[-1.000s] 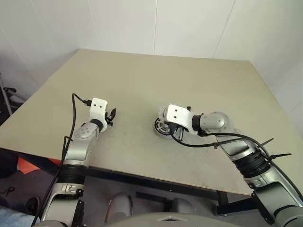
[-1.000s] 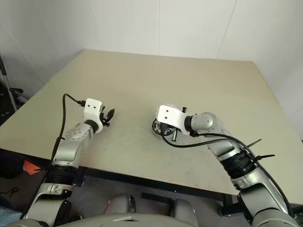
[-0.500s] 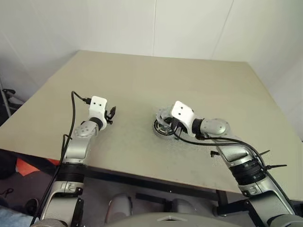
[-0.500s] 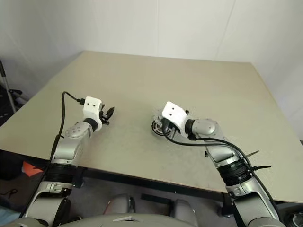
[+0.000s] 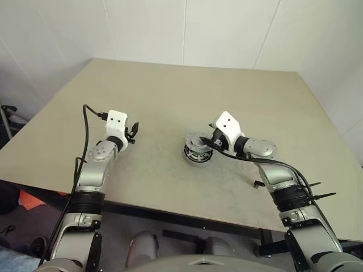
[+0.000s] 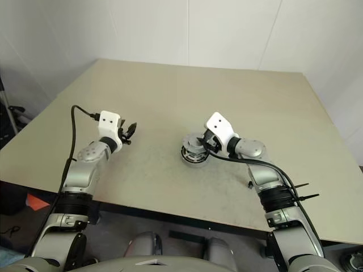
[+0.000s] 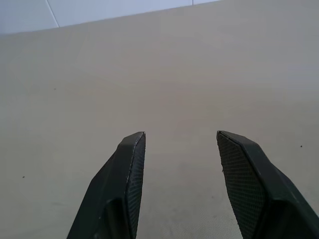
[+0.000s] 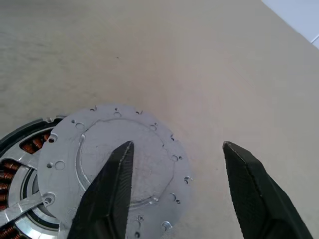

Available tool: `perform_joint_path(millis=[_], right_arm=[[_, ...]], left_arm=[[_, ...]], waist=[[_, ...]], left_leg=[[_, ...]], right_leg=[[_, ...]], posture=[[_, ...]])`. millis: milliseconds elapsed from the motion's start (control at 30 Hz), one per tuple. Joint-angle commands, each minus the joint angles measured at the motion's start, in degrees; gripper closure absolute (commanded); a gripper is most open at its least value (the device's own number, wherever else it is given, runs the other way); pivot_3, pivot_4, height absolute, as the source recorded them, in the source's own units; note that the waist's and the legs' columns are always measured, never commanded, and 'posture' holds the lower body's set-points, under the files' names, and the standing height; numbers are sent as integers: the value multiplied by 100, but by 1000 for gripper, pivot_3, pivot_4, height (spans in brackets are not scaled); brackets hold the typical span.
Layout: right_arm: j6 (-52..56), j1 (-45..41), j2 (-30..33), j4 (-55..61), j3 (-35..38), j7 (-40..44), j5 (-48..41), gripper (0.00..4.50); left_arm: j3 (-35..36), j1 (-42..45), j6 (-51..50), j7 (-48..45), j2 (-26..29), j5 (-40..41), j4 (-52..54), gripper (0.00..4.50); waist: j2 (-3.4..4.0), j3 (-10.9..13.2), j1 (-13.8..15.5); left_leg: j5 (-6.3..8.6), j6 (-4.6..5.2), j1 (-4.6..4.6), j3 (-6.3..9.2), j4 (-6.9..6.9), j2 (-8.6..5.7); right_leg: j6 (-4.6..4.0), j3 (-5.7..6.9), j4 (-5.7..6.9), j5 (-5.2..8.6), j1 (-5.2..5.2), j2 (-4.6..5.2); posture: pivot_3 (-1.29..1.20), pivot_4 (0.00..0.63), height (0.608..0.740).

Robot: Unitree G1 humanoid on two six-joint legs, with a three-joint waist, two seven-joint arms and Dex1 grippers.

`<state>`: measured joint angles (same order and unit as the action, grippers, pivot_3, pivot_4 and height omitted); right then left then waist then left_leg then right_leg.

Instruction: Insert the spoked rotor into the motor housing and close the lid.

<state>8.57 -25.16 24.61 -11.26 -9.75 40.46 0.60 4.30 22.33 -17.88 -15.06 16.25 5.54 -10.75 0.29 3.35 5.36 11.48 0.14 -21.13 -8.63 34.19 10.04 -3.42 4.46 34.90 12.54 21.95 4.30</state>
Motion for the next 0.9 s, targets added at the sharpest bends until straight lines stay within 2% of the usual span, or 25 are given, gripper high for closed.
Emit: perform_joint_path(millis=[33,200,533,767,900], right_arm=[[81,39,0,240,-80,35,34,128],[199,133,-68,374,-209,7,107,19],[339,-93,-373,-439,-135,-255,84,19],[1153,18,-419,-250,-82,38,-266,19],[1509,210,-251,145,-264,361,-316,19]], left_arm=[[62,87,116,-43,71,26,233,2086],[58,123,121,-48,81,-9,198,2086],[61,125,99,-77,154,-38,233,2086],[56,88,92,-97,210,-27,251,2086],[-17,59,92,-140,199,-39,283,2086]], waist=[[0,0,2],[0,0,4],[-1,0,-4],[0,0,-1],[-1,0,2]], left_leg=[[0,0,2,0,1,-1],[-1,-2,10,0,1,1],[-2,-4,35,0,0,0],[0,-5,99,0,-7,-1],[-1,-5,100,1,-13,-1]], right_leg=[[0,0,0,0,-2,0],[0,0,0,0,-10,0],[0,-1,0,0,-36,0],[41,-3,-6,23,-95,1],[41,-3,-10,24,-97,1]], posture=[[0,0,740],[0,0,740],[0,0,740],[0,0,740],[0,0,740]])
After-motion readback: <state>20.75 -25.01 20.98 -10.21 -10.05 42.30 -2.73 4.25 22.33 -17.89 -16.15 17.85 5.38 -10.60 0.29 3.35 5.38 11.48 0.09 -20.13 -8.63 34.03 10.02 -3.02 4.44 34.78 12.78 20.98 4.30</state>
